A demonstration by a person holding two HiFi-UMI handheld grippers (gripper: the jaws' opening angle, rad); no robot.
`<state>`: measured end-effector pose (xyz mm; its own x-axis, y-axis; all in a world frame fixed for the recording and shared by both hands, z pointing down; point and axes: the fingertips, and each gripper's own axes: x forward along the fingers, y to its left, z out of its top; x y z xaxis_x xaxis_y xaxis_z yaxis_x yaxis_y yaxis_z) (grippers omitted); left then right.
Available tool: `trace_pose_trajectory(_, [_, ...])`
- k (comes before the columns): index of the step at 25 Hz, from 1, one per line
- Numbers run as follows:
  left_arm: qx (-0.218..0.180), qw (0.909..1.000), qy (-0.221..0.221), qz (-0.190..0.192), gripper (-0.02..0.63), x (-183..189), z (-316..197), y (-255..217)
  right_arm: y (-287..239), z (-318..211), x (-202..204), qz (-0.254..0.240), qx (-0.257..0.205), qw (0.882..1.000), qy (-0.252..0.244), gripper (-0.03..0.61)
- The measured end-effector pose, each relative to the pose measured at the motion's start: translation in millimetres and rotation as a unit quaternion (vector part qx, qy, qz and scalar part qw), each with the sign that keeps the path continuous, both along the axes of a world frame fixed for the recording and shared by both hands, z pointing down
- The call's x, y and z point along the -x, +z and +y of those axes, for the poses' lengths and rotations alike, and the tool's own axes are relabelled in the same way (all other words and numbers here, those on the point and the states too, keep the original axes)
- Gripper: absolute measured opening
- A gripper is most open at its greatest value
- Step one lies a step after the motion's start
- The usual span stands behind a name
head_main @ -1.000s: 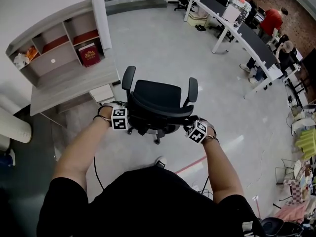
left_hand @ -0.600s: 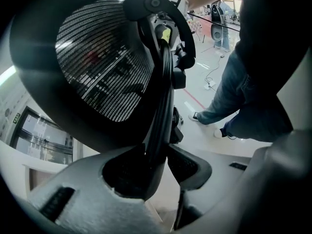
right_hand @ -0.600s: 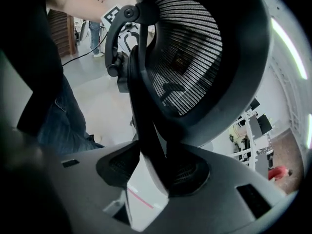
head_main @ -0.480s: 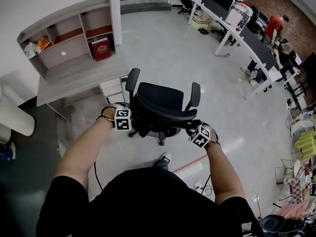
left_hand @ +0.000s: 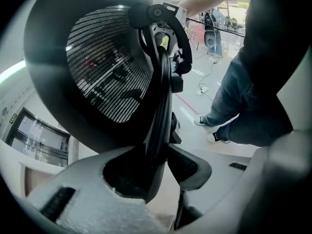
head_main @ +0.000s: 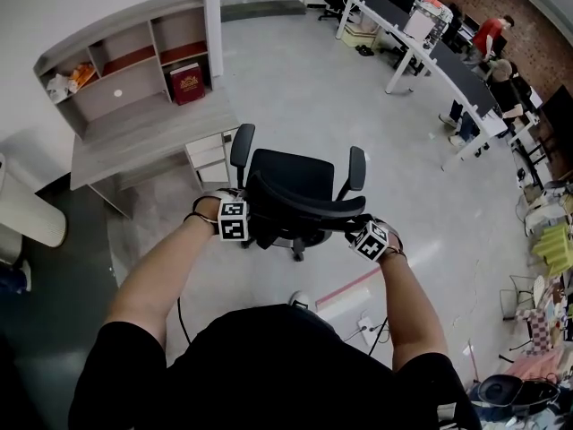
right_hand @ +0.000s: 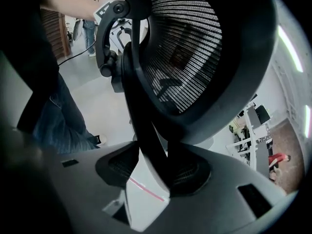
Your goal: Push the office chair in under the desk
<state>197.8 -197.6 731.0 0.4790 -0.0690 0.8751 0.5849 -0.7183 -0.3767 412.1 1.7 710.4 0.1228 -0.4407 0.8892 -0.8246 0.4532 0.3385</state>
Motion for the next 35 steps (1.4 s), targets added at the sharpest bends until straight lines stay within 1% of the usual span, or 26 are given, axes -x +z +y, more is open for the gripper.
trace_pose_trajectory(2, [0.002, 1.0, 0.001, 0.001, 0.146, 7.0, 10.6, 0.0, -0.2, 9.6, 8.1, -0.007, 0.002, 1.0, -0.005, 0.189])
trace_pose_trajectory(6, [0.0, 0.9999, 0.002, 0.011, 0.146, 17.8, 33.8, -1.6, -2.7, 30.7, 17.0, -0.003, -0.006, 1.0, -0.012, 0.19])
trace_pose_trajectory(12, [0.008, 0.9999, -0.002, 0.014, 0.144, 32.0, 54.9, 0.5, -1.5, 46.9, 25.4, -0.004, -0.016, 0.999, -0.029, 0.192])
trace_pose_trajectory(18, [0.031, 0.9989, -0.034, -0.003, 0.145, 40.5, 70.8, -1.4, -3.7, 54.2, 28.0, -0.004, -0.022, 0.999, -0.049, 0.192])
trace_pose_trajectory(23, [0.034, 0.9977, -0.058, -0.008, 0.146, 45.4, 85.2, -1.1, -3.8, 67.8, 31.9, 0.001, -0.035, 0.998, -0.058, 0.193])
trace_pose_trajectory(26, [0.041, 0.9969, -0.066, -0.009, 0.146, 45.9, 92.4, -1.2, -3.9, 72.2, 30.8, -0.001, -0.033, 0.997, -0.067, 0.192])
trace_pose_trajectory(35, [0.043, 0.9948, -0.093, 0.007, 0.146, 60.4, 120.8, -3.2, -2.3, 84.0, 35.4, 0.0, -0.031, 0.995, -0.098, 0.193])
